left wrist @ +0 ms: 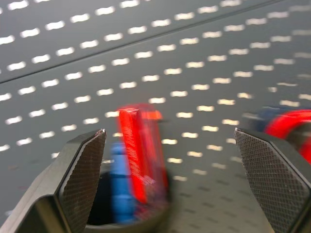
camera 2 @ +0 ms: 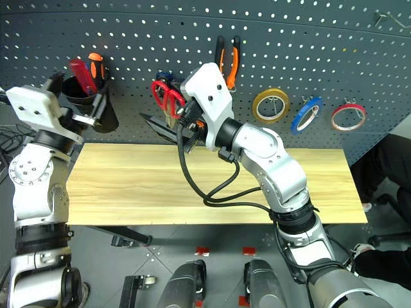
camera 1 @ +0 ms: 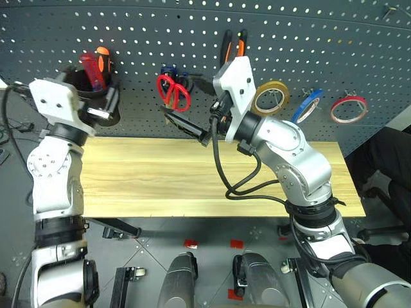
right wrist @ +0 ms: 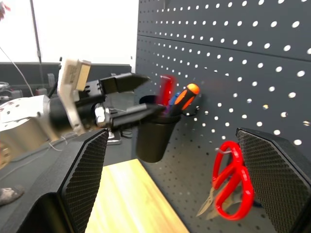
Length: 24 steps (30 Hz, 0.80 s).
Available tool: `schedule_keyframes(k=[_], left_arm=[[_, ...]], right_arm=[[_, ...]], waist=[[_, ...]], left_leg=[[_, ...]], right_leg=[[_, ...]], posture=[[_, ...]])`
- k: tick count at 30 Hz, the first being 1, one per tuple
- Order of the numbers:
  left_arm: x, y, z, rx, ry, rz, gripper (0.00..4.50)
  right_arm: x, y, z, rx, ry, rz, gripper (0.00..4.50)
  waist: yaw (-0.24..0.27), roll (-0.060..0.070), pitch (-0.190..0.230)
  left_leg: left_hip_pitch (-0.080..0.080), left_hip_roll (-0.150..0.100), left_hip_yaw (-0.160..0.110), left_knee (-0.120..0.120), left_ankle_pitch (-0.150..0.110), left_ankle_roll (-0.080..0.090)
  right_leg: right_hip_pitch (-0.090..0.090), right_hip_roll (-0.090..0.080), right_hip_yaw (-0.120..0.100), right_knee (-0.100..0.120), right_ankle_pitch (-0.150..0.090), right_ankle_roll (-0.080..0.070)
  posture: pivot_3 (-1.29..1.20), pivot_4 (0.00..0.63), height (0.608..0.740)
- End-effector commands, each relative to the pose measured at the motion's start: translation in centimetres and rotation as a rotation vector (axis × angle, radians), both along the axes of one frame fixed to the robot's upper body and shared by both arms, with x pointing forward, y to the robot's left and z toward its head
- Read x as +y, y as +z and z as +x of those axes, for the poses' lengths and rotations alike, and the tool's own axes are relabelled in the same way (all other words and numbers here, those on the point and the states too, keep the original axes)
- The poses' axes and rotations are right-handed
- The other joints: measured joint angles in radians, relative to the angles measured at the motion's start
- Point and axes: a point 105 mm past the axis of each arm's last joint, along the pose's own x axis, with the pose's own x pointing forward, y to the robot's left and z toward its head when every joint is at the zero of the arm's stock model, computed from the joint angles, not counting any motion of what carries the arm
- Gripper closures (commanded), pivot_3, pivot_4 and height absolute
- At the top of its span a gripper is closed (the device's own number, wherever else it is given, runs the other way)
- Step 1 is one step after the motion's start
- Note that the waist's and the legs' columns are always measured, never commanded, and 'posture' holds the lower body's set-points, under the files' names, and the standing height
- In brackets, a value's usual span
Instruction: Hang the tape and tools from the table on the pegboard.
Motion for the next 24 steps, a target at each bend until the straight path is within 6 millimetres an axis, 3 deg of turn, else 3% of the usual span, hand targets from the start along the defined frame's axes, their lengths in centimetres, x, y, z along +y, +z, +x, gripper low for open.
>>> schedule_keyframes(k=[1, 3, 6, 8, 16, 24], left_arm=[[1.0, -3.3, -0.6, 0.151, 0.044, -0.067, 0.03], [2.0, -4.9, -0.9, 0.219, 0.103, -0.122, 0.03], [5.0, -9.1, -1.0, 0.373, 0.365, -0.169, 0.03], [5.2, -10.6, -1.5, 0.439, 0.385, -0.175, 0.03], [5.8, -12.7, -2.7, 0.437, 0.365, -0.267, 0.03], [5.7, -13.7, -2.8, 0.438, 0.395, -0.266, 0.03]], right_arm=[[-1.8, -0.3, -0.3, -0.009, -0.039, 0.026, 0.0], [-2.6, -1.5, 0.0, 0.025, -0.073, 0.023, 0.0], [-5.8, -5.0, 2.1, 0.123, -0.282, 0.051, 0.0], [-7.5, -6.8, 3.0, 0.156, -0.397, 0.057, 0.0], [-13.9, -14.8, 4.9, 0.265, -0.76, 0.034, 0.0], [-18.3, -18.6, 5.7, 0.302, -0.913, -0.015, 0.0]], waist=[[-0.001, 0.0, -0.007], [-0.001, 0.001, -0.014], [0.001, 0.0, -0.017], [0.002, 0.0, -0.023], [0.009, 0.004, -0.042], [0.009, 0.006, -0.062]], left_leg=[[0.002, 0.0, 0.0, 0.0, 0.0, 0.0], [0.004, 0.0, 0.001, -0.001, 0.0, 0.0], [0.005, 0.001, 0.0, -0.001, -0.002, 0.004], [0.006, 0.001, 0.0, -0.002, -0.002, 0.004], [0.008, 0.0, 0.001, -0.001, -0.002, 0.004], [0.009, 0.0, 0.002, -0.001, -0.002, 0.005]], right_leg=[[0.001, 0.0, 0.001, 0.0, 0.0, 0.0], [0.002, 0.0, 0.002, 0.0, 0.0, 0.0], [0.002, 0.001, 0.001, 0.002, 0.0, -0.001], [0.002, 0.001, 0.001, 0.004, 0.0, -0.001], [0.003, 0.002, 0.003, 0.006, 0.002, -0.002], [0.003, 0.002, 0.004, 0.006, 0.002, -0.002]], posture=[[-0.11, 0.169, 0.74], [-0.11, 0.169, 0.74], [-0.1, 0.164, 0.74], [-0.1, 0.163, 0.74], [-0.11, 0.144, 0.74], [-0.1, 0.121, 0.74]])
